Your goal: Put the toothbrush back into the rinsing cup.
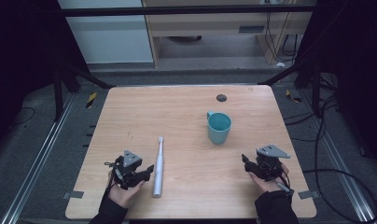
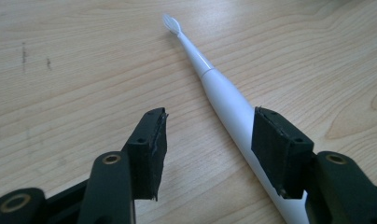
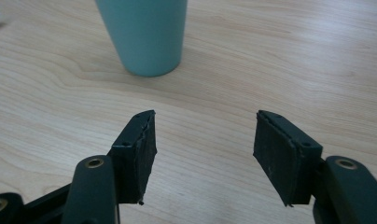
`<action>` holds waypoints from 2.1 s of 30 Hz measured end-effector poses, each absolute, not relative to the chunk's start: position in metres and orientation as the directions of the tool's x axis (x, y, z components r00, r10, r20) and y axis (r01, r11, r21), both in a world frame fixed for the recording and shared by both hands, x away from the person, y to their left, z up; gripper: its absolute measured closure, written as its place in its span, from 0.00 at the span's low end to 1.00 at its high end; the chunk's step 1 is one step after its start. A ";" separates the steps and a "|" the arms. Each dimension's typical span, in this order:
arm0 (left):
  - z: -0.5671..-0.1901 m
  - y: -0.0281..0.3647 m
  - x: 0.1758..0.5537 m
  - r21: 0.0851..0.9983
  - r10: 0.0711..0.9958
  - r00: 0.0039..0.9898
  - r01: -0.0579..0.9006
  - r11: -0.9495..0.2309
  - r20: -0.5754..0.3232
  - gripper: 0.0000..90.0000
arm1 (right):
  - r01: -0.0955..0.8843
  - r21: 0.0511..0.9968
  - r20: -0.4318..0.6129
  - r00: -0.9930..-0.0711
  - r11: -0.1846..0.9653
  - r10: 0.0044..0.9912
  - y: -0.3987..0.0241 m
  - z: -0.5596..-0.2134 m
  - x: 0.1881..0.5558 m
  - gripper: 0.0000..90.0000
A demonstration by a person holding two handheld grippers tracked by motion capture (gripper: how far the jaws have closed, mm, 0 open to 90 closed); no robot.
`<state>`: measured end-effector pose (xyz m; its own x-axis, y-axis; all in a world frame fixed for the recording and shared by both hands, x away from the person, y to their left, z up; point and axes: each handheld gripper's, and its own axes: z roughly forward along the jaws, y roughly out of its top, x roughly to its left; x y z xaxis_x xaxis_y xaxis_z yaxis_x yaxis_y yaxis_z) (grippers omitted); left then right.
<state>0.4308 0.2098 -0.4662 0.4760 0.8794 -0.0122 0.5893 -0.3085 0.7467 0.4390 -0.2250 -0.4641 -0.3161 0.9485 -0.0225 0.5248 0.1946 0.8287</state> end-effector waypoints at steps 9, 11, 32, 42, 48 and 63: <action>-0.471 0.193 0.430 0.735 0.859 0.511 0.594 -0.328 -0.030 0.48 | 0.544 0.816 -0.034 -0.289 0.194 0.957 -0.233 -0.468 0.442 0.43; -0.473 0.190 0.431 0.730 0.855 0.517 0.596 -0.336 -0.029 0.48 | 0.551 0.812 -0.032 -0.290 0.194 0.957 -0.232 -0.469 0.443 0.43; -0.481 0.185 0.435 0.676 0.843 0.536 0.639 -0.368 -0.047 0.61 | 0.563 0.797 -0.042 -0.308 0.218 0.951 -0.230 -0.471 0.444 0.45; -0.482 0.191 0.437 0.658 0.841 0.538 0.650 -0.380 -0.045 0.68 | 0.563 0.794 -0.047 -0.320 0.230 0.946 -0.229 -0.472 0.444 0.48; -0.482 0.195 0.439 0.658 0.832 0.553 0.643 -0.392 -0.044 0.70 | 0.560 0.795 -0.047 -0.328 0.234 0.944 -0.229 -0.472 0.444 0.50; -0.479 0.200 0.440 0.662 0.827 0.562 0.633 -0.401 -0.036 0.64 | 0.559 0.797 -0.045 -0.325 0.230 0.945 -0.229 -0.471 0.444 0.50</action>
